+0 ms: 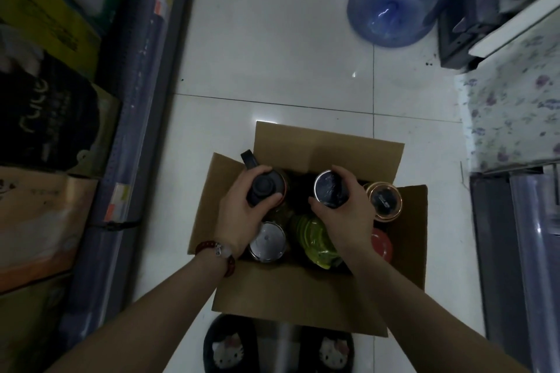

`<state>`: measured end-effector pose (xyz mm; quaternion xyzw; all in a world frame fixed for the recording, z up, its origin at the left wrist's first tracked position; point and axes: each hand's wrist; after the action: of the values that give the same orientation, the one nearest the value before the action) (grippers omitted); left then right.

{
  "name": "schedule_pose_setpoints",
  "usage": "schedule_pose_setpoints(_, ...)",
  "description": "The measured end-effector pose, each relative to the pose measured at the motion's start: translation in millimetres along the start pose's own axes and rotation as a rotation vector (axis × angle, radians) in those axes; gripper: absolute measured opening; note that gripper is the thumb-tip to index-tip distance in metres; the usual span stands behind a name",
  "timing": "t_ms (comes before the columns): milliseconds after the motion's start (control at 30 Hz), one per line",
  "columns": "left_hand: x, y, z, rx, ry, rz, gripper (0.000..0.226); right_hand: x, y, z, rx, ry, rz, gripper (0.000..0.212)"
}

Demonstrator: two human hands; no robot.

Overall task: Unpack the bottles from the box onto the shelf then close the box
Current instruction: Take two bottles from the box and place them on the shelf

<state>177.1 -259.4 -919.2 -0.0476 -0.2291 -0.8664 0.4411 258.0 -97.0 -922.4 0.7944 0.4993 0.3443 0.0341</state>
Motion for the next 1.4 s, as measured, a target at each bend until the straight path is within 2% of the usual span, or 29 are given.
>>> schedule_pose_setpoints(167, 10, 10, 30, -0.011, 0.01, 0.004, 0.042, 29, 12, -31, 0.042, 0.004, 0.009, 0.066)
schedule_pose_setpoints(333, 30, 24, 99, -0.026, 0.014, 0.013, 0.038, 74, 34, -85, 0.018, -0.092, 0.029, 0.068)
schedule_pose_setpoints(500, 54, 24, 213, -0.115, 0.039, -0.027, 0.031, 132, 57, -164, 0.015, -0.139, 0.053, 0.078)
schedule_pose_setpoints(700, 91, 28, 371, -0.285, -0.019, -0.082, 0.033, 215, 86, -274, 0.083, -0.183, 0.169, 0.063)
schedule_pose_setpoints(833, 112, 41, 484, -0.385, 0.029, -0.144, 0.034, 282, 111, -350, 0.174, -0.274, 0.266, 0.056)
schedule_pose_setpoints(1033, 124, 70, 632, -0.517, 0.111, -0.287, 0.05, 386, 161, -454, 0.303, -0.391, 0.391, 0.069)
schedule_pose_setpoints(1133, 118, 91, 695, -0.588, 0.153, -0.312, 0.038, 434, 192, -492, 0.339, -0.414, 0.467, 0.059)
schedule_pose_setpoints(1233, 108, 112, 751, -0.624, 0.215, -0.369, 0.025, 476, 220, -516, 0.372, -0.428, 0.517, 0.058)
schedule_pose_setpoints(1333, 93, 131, 801, -0.636, 0.254, -0.459, 0.02, 517, 253, -534, 0.422, -0.452, 0.581, 0.046)
schedule_pose_setpoints(1400, 80, 147, 831, -0.657, 0.245, -0.51, 0.017, 543, 276, -541, 0.447, -0.479, 0.63, 0.046)
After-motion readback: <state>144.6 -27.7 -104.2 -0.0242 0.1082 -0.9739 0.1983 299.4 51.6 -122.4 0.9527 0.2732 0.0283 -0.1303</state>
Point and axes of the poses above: each hand's wrist, its own y-axis away from the middle knuckle, its own x-axis out of the back of the hand, z = x × y, and after that the axes turned 9 degrees about -z, right-handed
